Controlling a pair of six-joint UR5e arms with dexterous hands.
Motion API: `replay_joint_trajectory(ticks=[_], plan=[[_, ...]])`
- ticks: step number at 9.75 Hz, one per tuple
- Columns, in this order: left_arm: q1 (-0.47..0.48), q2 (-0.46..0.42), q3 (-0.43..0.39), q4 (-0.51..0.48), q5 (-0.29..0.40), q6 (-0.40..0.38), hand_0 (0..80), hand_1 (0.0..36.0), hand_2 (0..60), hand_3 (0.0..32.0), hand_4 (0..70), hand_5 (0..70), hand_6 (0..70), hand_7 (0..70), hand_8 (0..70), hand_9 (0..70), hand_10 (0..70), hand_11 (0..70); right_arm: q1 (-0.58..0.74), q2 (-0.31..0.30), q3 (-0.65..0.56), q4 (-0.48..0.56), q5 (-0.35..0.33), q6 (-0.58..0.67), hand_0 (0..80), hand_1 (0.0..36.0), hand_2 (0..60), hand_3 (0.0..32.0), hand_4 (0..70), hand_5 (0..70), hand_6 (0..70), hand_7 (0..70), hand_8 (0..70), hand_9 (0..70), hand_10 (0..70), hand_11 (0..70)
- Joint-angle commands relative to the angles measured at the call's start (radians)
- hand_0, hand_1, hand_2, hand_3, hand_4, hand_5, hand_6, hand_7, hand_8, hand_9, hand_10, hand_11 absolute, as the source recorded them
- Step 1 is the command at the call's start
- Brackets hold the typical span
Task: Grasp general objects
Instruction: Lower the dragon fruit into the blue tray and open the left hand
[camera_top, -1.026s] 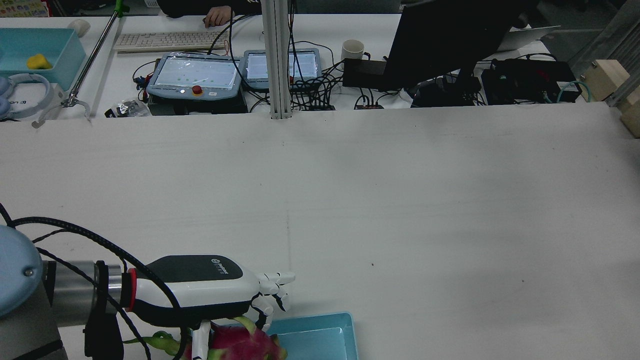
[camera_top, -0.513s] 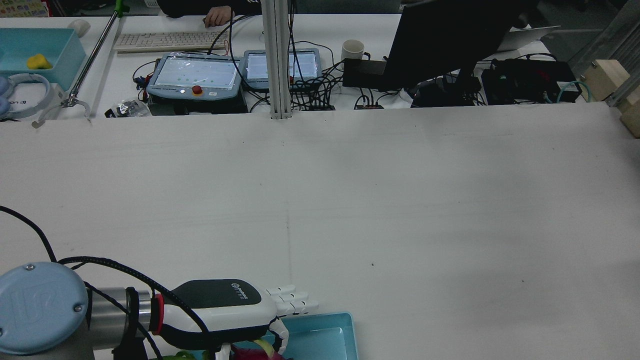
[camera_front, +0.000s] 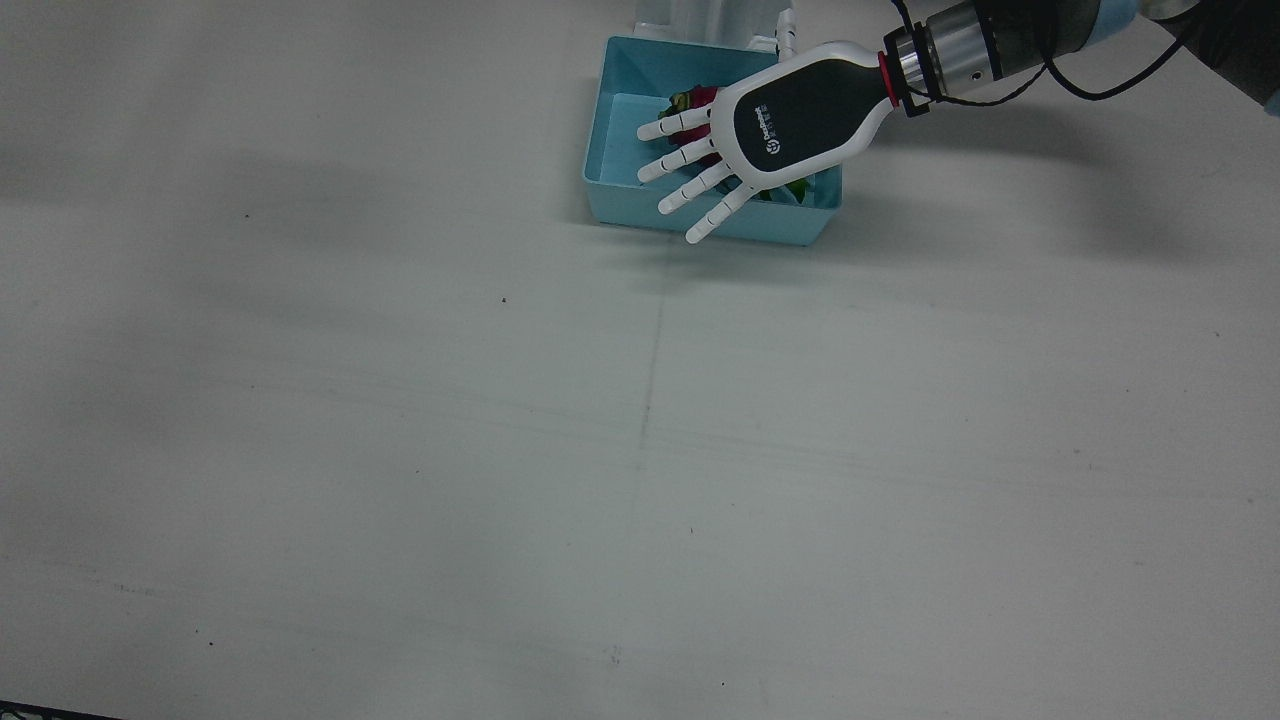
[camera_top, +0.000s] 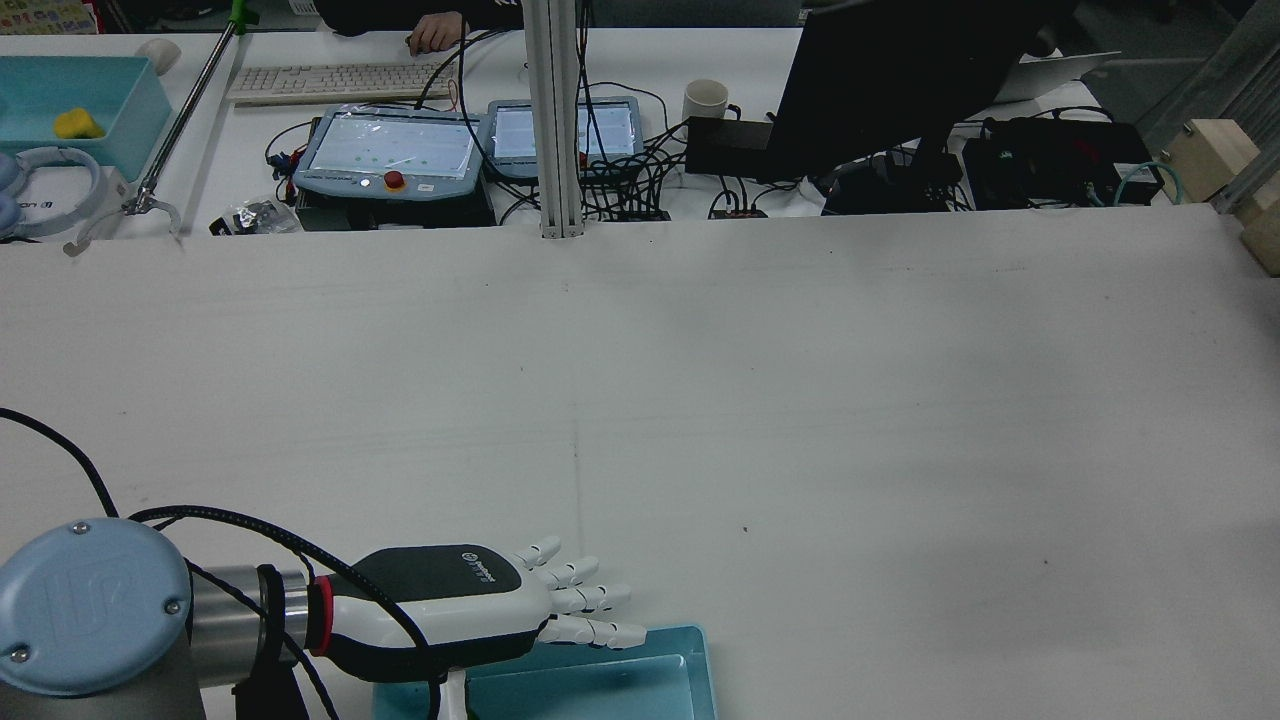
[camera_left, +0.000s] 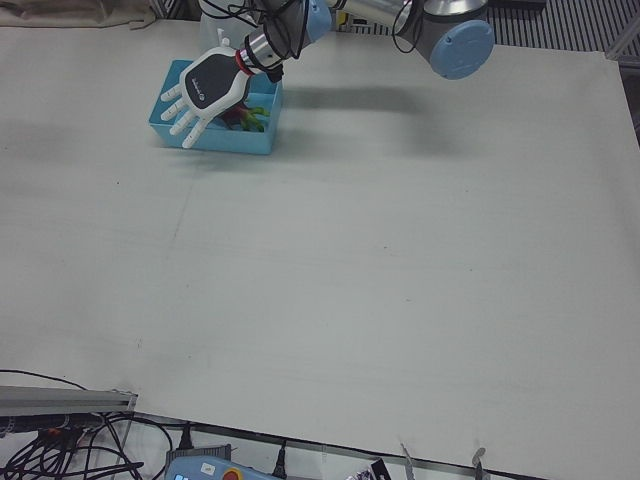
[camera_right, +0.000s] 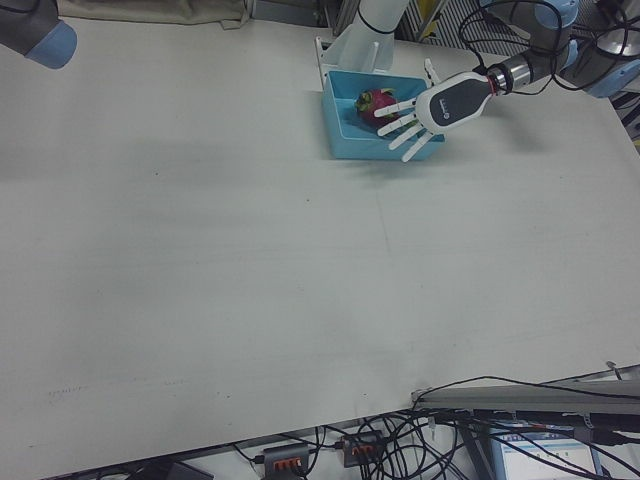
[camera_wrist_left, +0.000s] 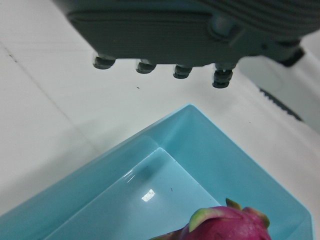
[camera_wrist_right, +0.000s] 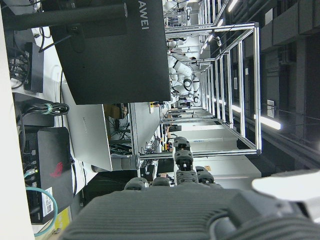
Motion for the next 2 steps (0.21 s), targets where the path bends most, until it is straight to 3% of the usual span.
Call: replay_joint_trajectory(ticks=[1, 2], plan=[[-0.011, -0.009, -0.001, 0.013, 0.002, -0.003, 45.5, 0.0, 0.0, 25.0, 0.0, 0.0, 0.0, 4.8, 0.0, 0.0, 0.0, 0.0, 0.0, 0.0, 0.0, 0.0, 0.0, 0.0, 0.0, 0.0, 0.0, 0.0, 0.0, 0.0, 0.0, 0.0, 0.0, 0.0, 0.0, 0.0], [-0.023, -0.015, 0.008, 0.027, 0.004, -0.012, 44.6, 0.0, 0.0, 20.4, 0.0, 0.0, 0.0, 6.0, 0.0, 0.0, 0.0, 0.0, 0.0, 0.0, 0.0, 0.0, 0.0, -0.002, 0.0, 0.0, 0.0, 0.0, 0.0, 0.0, 0.0, 0.0, 0.0, 0.0, 0.0, 0.0]])
